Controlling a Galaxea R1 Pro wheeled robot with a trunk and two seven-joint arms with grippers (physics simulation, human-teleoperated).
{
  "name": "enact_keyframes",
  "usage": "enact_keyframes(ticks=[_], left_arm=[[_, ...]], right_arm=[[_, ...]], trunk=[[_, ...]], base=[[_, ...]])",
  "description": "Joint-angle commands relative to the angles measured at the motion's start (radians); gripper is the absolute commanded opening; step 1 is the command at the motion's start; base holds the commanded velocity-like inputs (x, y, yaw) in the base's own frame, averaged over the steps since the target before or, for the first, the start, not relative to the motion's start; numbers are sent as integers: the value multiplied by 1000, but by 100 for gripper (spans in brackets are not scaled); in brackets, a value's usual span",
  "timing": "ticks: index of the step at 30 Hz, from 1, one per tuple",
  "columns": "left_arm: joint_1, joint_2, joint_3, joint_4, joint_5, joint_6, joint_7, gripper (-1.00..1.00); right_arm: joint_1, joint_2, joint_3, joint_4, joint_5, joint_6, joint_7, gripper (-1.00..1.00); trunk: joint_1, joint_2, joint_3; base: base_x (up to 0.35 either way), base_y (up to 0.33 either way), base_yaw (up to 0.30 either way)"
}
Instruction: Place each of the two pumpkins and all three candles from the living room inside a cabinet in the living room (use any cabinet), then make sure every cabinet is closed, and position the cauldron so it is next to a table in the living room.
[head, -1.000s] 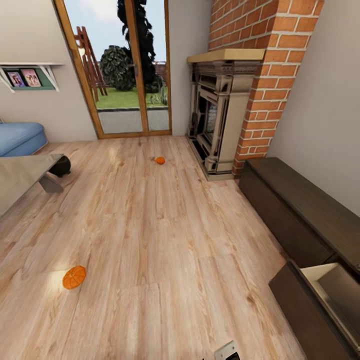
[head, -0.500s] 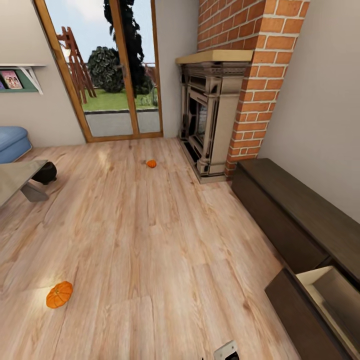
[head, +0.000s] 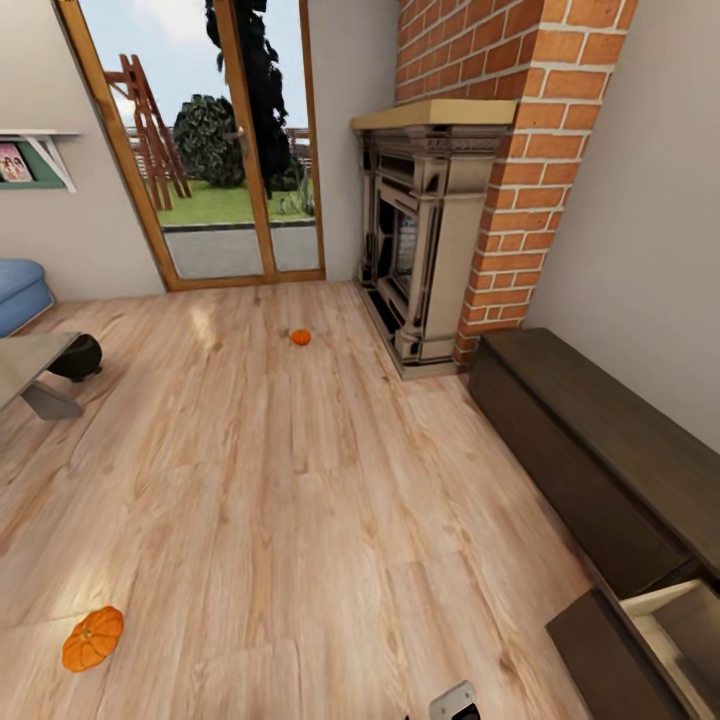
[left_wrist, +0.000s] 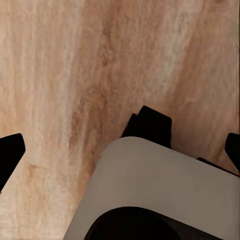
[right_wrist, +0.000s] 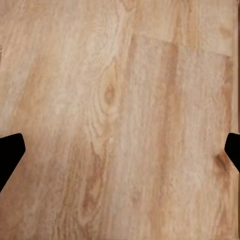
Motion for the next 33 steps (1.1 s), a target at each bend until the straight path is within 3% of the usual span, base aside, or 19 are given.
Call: enact_keyframes(ticks=[1, 10, 33], left_arm=[[0, 0, 0, 0, 0, 0, 0, 100], [0, -1, 0, 0, 0, 0, 1, 100], [0, 0, 0, 0, 0, 0, 1, 100]], right_arm=[[0, 0, 0, 0, 0, 0, 0, 100], [0, 1, 0, 0, 0, -1, 0, 100], [0, 0, 0, 0, 0, 1, -1, 100]], trunk=[[0, 0, 1], [0, 0, 13], [0, 0, 14]], base=[[328, 0, 0], [328, 0, 0], [328, 0, 0]])
